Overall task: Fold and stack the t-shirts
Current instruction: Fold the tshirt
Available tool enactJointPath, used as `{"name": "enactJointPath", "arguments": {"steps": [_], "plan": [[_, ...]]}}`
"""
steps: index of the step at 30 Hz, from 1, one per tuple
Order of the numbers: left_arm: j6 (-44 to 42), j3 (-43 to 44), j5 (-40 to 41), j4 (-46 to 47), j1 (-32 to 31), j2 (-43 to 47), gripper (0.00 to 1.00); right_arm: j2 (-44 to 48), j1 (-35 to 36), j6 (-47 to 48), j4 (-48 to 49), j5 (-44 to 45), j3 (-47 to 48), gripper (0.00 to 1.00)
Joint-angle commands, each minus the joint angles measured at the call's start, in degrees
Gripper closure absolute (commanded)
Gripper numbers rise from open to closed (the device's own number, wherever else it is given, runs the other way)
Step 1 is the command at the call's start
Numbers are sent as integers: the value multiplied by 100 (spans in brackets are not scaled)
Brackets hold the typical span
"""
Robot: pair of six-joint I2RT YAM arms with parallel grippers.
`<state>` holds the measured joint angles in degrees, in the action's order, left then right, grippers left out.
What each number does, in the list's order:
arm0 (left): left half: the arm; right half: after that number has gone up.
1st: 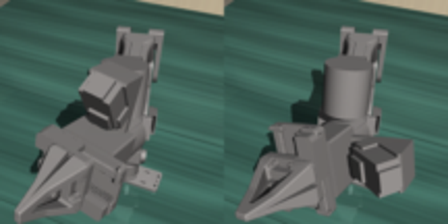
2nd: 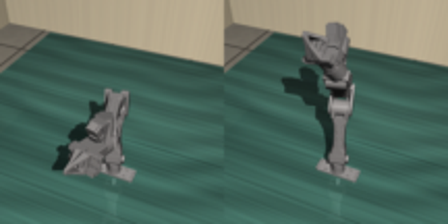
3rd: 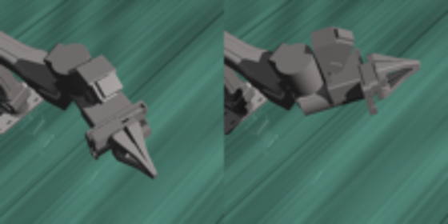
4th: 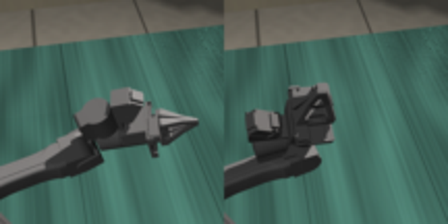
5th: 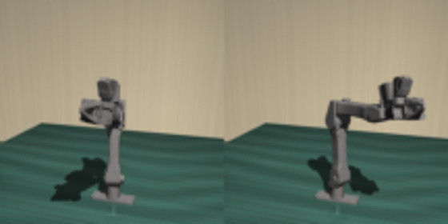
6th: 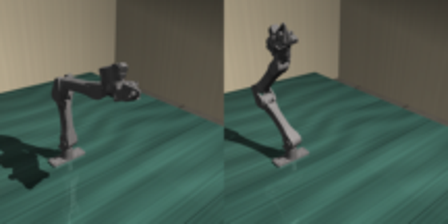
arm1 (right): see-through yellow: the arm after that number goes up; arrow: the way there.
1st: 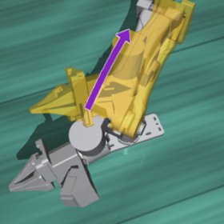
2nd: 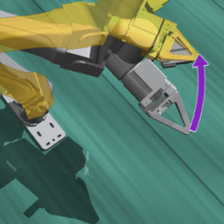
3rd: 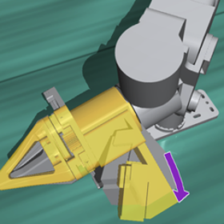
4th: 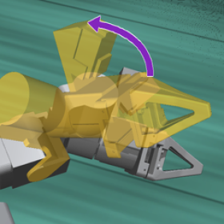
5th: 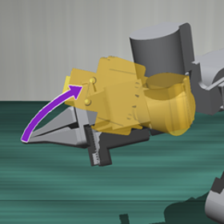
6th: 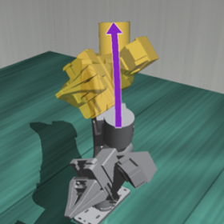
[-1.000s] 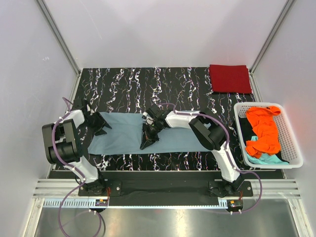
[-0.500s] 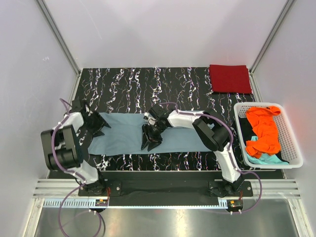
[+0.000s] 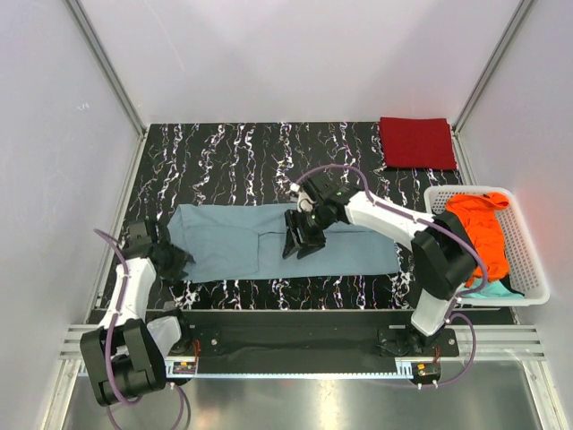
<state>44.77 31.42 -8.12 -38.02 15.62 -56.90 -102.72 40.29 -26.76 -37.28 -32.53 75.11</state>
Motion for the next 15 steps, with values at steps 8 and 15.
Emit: {"name": "enactJointPath", "arguments": {"steps": [8, 15], "plan": [[840, -391, 751, -759, 29, 742, 70, 1183, 40, 145, 282, -104, -1182, 41], [919, -452, 619, -918, 20, 970, 59, 1631, 40, 286, 256, -254, -1727, 40]]}}
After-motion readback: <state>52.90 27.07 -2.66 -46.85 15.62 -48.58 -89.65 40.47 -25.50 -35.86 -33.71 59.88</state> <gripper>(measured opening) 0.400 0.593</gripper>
